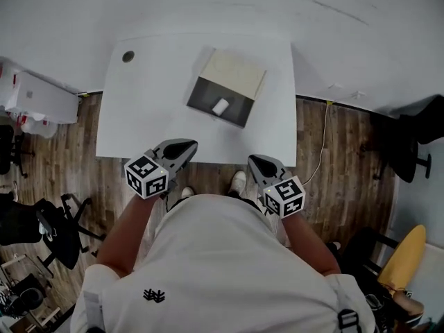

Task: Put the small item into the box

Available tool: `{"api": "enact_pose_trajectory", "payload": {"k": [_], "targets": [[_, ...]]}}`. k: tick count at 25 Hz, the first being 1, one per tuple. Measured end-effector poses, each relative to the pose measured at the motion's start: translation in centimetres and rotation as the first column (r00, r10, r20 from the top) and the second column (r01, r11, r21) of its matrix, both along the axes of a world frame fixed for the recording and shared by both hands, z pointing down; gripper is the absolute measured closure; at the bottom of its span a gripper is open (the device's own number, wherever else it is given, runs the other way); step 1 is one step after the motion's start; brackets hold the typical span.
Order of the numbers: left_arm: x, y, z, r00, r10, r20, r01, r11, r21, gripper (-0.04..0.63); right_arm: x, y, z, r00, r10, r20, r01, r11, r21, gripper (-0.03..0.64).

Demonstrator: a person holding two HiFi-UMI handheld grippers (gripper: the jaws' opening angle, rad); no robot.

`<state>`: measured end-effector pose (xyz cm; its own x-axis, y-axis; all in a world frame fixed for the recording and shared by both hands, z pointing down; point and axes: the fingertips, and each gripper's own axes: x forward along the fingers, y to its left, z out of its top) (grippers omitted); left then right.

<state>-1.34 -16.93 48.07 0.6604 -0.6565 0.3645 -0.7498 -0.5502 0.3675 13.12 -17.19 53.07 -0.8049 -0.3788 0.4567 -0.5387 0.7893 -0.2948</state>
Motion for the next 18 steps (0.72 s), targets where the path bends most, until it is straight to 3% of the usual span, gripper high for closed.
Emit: {"api": "enact_pose_trajectory", "payload": {"k": [3, 7, 18], "targets": [[-0.7, 2.7, -1.0, 0.998, 0.06, -0.022, -0.06, 0.998, 0.011, 0.589, -2.0, 1.4, -0.9, 1.0, 0.005, -0.013, -0.005, 1.0, 0.01, 0.611], [-2.4, 5.3, -1.5, 0.995, 0.079, -0.053, -0.079, 0.997, 0.009, 0.589, -4.3, 3.4, -2.0, 1.0, 0.011, -0.019, -0.011, 1.0, 0.017, 0.611], [-5.7, 11.3, -1.7, 0.984, 0.178, -0.024, -0.177, 0.983, 0.04, 0.589, -7.6, 8.3, -2.7, 0.995, 0.094, -0.04, -0.091, 0.994, 0.066, 0.611]]}}
